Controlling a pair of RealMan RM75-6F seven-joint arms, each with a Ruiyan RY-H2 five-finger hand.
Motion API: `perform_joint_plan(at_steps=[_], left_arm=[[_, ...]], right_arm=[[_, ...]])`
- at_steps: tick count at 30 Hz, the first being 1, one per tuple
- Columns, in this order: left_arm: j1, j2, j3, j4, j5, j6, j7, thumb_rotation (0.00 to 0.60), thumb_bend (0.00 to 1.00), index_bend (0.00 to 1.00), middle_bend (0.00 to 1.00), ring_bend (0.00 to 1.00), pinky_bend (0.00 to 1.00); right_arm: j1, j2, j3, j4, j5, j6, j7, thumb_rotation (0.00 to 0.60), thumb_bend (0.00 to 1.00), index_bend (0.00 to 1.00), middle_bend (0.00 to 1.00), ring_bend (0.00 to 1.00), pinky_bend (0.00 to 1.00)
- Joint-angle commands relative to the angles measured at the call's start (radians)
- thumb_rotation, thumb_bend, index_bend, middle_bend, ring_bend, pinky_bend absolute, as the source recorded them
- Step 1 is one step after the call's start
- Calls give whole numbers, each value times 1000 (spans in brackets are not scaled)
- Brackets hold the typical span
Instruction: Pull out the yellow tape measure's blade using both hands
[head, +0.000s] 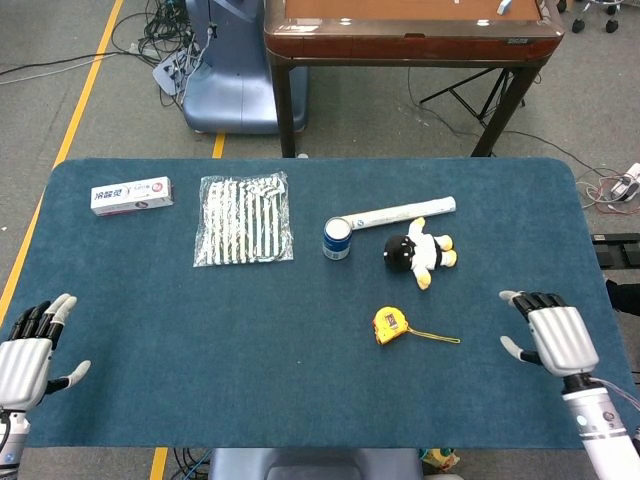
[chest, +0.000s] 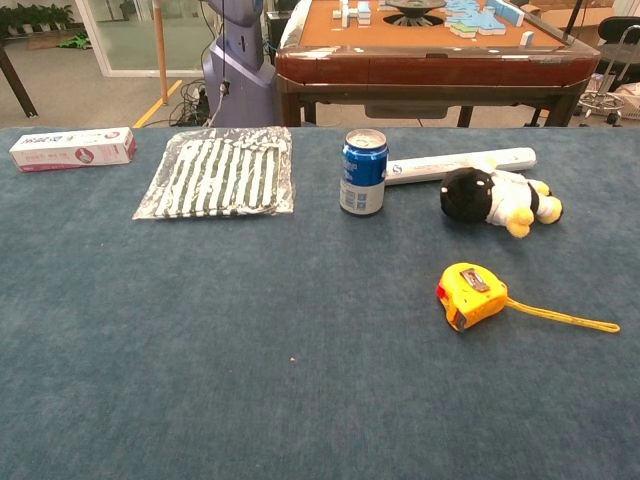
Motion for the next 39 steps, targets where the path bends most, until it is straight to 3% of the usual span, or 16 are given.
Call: perform_joint_plan(at_steps=[1, 10, 23, 39], left_arm=[[4, 2, 1, -1, 0, 4, -2, 600, 186, 65, 92, 66, 64], [17, 15, 6, -5, 1, 17, -8, 600, 185, 65, 92, 66, 64], [19, 14, 7, 3, -1, 13, -22, 600, 185, 65, 92, 66, 64], [18, 18, 8, 15, 3, 4, -47, 600, 185, 65, 92, 66, 64]], right_arm=[[59, -33, 0, 4, -9, -76, -49, 600, 293, 281, 371, 324, 305], [184, -129, 16, 29, 54, -258, -124, 600, 197, 243, 334, 305, 305], [336, -278, 49, 136, 164, -417, -224, 600, 164, 214, 294, 276, 305], [413, -434, 35, 232, 216, -427, -288, 600, 164, 213, 295, 276, 305]])
